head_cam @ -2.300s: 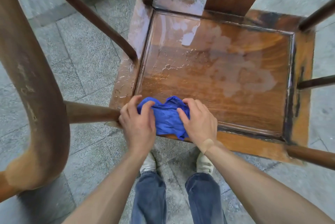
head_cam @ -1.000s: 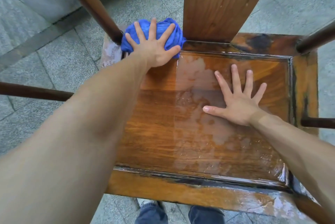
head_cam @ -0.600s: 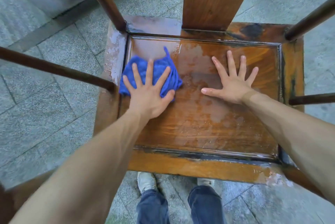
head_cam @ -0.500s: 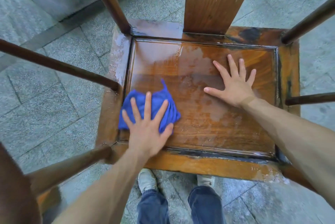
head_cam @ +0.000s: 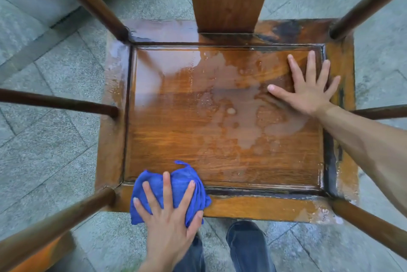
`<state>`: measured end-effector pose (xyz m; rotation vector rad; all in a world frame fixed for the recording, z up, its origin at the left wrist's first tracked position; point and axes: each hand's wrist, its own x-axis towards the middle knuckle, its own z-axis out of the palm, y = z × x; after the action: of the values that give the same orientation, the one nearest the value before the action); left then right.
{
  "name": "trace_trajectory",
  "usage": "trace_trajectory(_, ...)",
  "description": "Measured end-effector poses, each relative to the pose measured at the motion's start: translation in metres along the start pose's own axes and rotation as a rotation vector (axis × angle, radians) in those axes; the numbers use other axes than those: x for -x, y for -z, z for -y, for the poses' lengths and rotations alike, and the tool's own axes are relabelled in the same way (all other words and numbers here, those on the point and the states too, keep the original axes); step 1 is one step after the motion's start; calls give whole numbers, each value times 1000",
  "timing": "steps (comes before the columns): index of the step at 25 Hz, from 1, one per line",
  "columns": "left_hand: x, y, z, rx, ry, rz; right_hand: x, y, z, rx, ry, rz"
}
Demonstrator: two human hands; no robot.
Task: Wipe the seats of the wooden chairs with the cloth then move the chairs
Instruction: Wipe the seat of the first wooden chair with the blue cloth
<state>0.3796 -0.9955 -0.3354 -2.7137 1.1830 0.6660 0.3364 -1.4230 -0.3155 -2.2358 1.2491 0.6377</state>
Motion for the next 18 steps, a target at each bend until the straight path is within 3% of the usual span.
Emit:
trace_trajectory(3,-59,34,-15,59,-3,-45,-1,1,-3,-3,11,35)
trace_trajectory(6,-174,80,-33,102,41,-137,-2,5,-2,-9,14,64)
trace_trajectory(10,-292,132,-64,80,10,-132,-2,8,-2,-11,25,86)
trace_trajectory(14,-307,131,-111,73,-56,-162,-3,7,-3,8,30,70)
trace_trajectory(18,-253,103,-124,-25,-308,-188,-2,8,1,-15,-3,48)
